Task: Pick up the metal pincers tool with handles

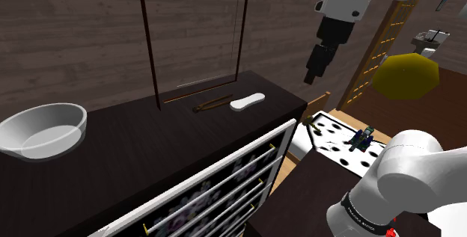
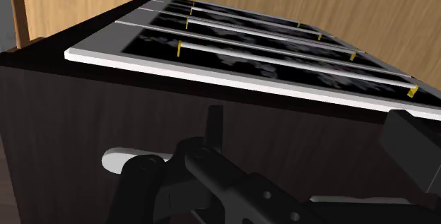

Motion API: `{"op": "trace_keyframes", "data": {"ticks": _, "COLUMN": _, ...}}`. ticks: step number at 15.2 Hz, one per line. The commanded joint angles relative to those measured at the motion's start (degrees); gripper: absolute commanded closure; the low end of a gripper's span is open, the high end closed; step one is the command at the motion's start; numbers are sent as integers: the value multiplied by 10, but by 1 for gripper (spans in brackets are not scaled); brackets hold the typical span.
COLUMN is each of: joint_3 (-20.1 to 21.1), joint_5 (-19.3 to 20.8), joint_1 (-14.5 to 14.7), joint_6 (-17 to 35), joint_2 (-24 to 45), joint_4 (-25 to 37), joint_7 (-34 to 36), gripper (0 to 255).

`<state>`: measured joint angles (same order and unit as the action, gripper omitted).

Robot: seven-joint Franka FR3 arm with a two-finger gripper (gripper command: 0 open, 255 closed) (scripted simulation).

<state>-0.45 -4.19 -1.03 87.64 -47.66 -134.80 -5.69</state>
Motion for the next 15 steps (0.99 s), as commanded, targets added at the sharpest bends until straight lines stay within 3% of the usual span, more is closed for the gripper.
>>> {"op": "trace_keyframes", "data": {"ticks": 1, "joint_3": 0, "joint_5": 0, "joint_1": 0, "joint_6": 0, "joint_2": 0, "joint_4": 0, "joint_7": 0, "gripper": 0}}
{"op": "trace_keyframes", "data": {"ticks": 8, "joint_3": -55, "joint_5": 41, "joint_1": 32, "joint_6": 112, "joint_2": 120, "joint_4": 5, "joint_7": -158, "gripper": 0}}
{"op": "trace_keyframes", "data": {"ticks": 15, "joint_3": -95, "joint_5": 53, "joint_1": 65, "joint_6": 208, "joint_2": 265, "joint_4": 54, "joint_7": -308, "gripper": 0}}
